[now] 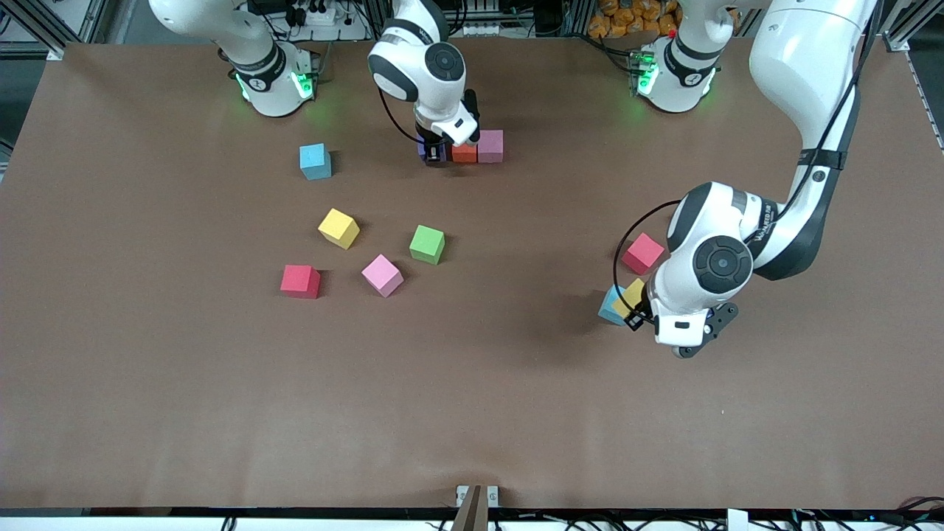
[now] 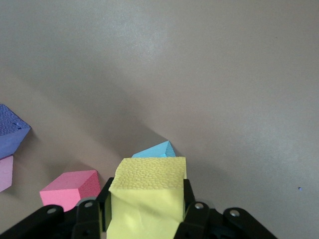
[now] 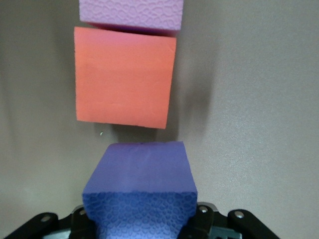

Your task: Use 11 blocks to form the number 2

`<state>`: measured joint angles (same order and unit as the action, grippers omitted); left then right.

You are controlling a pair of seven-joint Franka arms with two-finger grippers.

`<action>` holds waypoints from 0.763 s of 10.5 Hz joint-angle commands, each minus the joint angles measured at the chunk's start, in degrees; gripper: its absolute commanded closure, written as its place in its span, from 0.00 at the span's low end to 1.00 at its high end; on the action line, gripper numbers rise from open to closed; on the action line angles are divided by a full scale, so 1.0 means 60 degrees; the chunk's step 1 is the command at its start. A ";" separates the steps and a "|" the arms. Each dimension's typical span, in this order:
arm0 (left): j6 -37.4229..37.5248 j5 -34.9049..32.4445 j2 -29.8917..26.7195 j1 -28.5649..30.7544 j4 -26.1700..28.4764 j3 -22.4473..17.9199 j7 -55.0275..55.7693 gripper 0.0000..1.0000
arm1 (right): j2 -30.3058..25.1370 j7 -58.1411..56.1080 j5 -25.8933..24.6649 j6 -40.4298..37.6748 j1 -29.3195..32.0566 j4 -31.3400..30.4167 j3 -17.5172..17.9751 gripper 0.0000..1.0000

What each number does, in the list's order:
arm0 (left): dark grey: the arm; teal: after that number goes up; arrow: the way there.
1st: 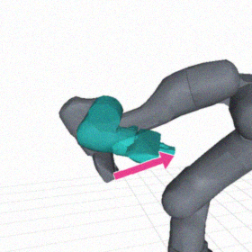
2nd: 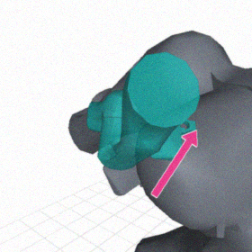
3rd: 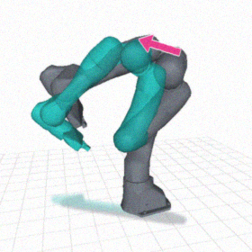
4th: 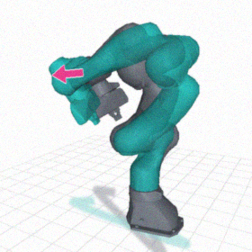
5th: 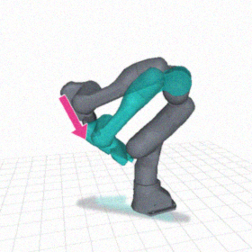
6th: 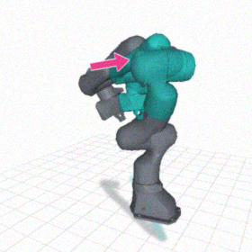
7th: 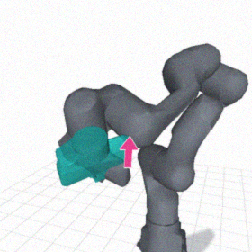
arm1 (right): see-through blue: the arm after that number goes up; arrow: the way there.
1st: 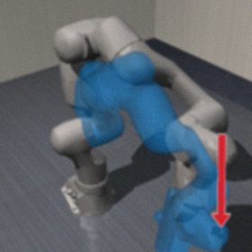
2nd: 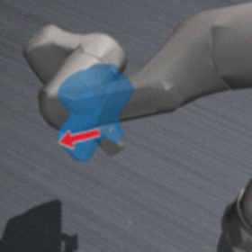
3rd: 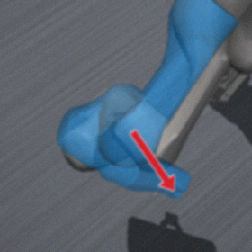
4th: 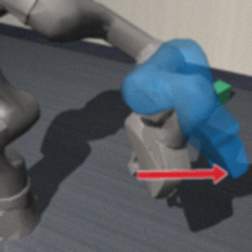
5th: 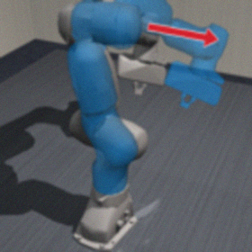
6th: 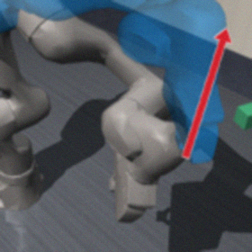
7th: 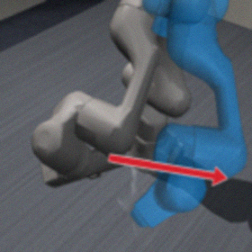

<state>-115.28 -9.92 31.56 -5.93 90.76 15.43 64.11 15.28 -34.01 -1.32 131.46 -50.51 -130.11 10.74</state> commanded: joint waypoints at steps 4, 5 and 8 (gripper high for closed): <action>0.0375 0.0145 0.0028 0.0241 -0.0068 -0.0023 -0.0240 0.62 | 0.0396 0.0116 0.0045 -0.0289 -0.0063 0.0545 -0.0018 1.00; 0.0375 0.0145 0.0043 0.0241 -0.0068 -0.0023 -0.0240 0.62 | 0.0499 0.0073 0.0044 -0.0565 -0.0063 0.0735 -0.0004 1.00; 0.0375 0.0130 0.0102 0.0256 -0.0068 -0.0023 -0.0240 0.62 | 0.0733 -0.0044 0.0030 -0.0744 -0.0150 0.1015 -0.0018 1.00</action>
<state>-113.96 -9.92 32.01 -4.52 90.78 15.31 64.05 18.17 -34.06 -1.32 128.16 -50.65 -125.91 10.74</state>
